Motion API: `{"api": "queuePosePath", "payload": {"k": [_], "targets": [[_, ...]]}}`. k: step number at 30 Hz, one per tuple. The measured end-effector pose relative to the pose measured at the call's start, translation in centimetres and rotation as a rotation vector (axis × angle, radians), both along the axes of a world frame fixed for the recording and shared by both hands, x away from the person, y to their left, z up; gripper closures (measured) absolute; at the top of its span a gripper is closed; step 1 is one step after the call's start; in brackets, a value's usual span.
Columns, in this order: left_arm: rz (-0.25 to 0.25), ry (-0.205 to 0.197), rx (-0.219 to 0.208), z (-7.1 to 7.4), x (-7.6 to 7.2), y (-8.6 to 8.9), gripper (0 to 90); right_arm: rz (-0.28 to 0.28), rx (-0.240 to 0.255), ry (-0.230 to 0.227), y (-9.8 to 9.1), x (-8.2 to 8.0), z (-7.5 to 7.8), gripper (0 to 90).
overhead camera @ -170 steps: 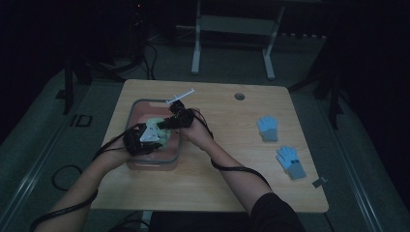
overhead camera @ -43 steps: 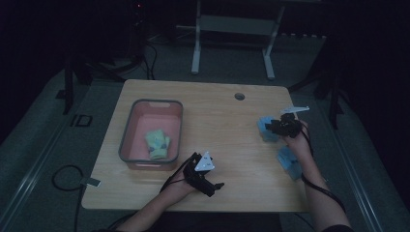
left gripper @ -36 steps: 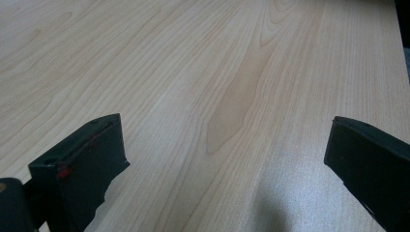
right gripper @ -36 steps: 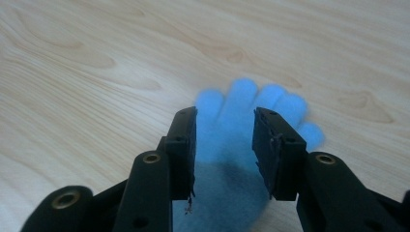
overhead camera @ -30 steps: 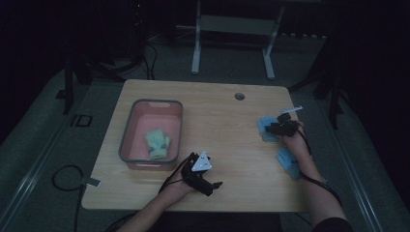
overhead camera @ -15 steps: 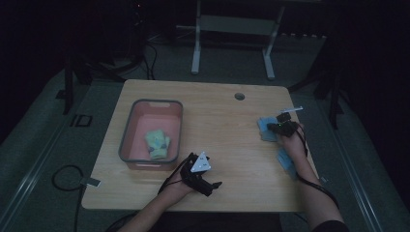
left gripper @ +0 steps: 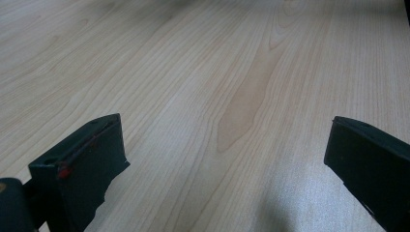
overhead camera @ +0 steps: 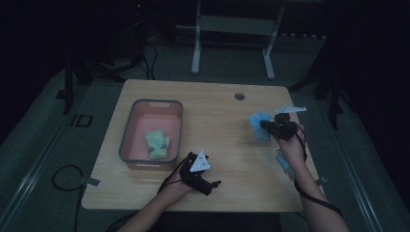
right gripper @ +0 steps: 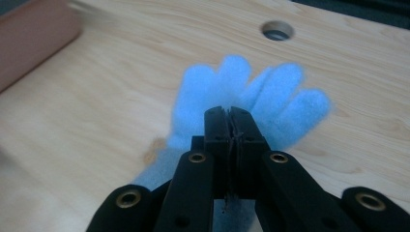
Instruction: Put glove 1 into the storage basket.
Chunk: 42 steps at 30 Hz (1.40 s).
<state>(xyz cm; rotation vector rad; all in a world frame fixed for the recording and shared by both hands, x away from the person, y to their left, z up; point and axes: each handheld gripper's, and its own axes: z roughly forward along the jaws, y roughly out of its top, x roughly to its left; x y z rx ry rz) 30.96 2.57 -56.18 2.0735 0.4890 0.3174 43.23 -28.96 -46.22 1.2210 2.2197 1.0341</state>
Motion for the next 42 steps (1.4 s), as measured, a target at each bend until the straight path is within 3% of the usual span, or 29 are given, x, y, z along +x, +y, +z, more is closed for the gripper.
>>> {"api": "queuePosePath", "payload": {"k": [6, 13, 17, 18, 21, 24, 28, 34, 38, 42], "targets": [[-0.001, -0.001, -0.006, 0.1, 0.0, 0.2, 1.2, 0.053, 0.017, -0.011, 2.4, -3.1, 0.5, 87.6], [0.002, -0.001, -0.013, 0.2, -0.1, 0.3, 1.2, 0.080, 0.024, -0.009, 4.2, -5.2, 0.6, 87.6], [0.003, -0.003, -0.013, 0.2, -0.1, 0.4, 1.2, 0.093, 0.013, 0.001, 5.4, -6.2, 0.0, 87.5], [0.000, -0.021, -0.009, 0.2, -0.2, 0.4, 1.2, 0.098, 0.021, 0.022, 6.2, -6.7, -1.0, 87.5], [0.002, -0.018, -0.016, 0.2, -0.2, 0.4, 1.2, 0.104, 0.034, 0.041, 6.6, -6.8, -1.8, 87.5], [0.005, -0.012, -0.019, 0.1, -0.2, 0.4, 1.2, 0.089, -0.003, 0.052, 7.4, -6.6, -3.8, 87.4], [0.005, -0.011, -0.020, 0.2, -0.2, 0.5, 1.2, 0.071, -0.037, 0.069, 7.4, -5.7, -5.5, 87.2], [0.011, -0.007, -0.027, 0.2, -0.1, 0.6, 1.2, 0.049, -0.032, 0.121, 6.7, -4.6, -7.0, 86.3], [0.008, -0.004, -0.022, 0.1, -0.1, 0.6, 1.2, 0.056, -0.032, 0.150, 6.4, -4.0, -8.7, 76.5], [0.005, -0.001, -0.019, 0.1, -0.1, 0.5, 1.2, 0.049, -0.040, 0.143, 6.7, -4.3, -8.8, 71.6]]}}
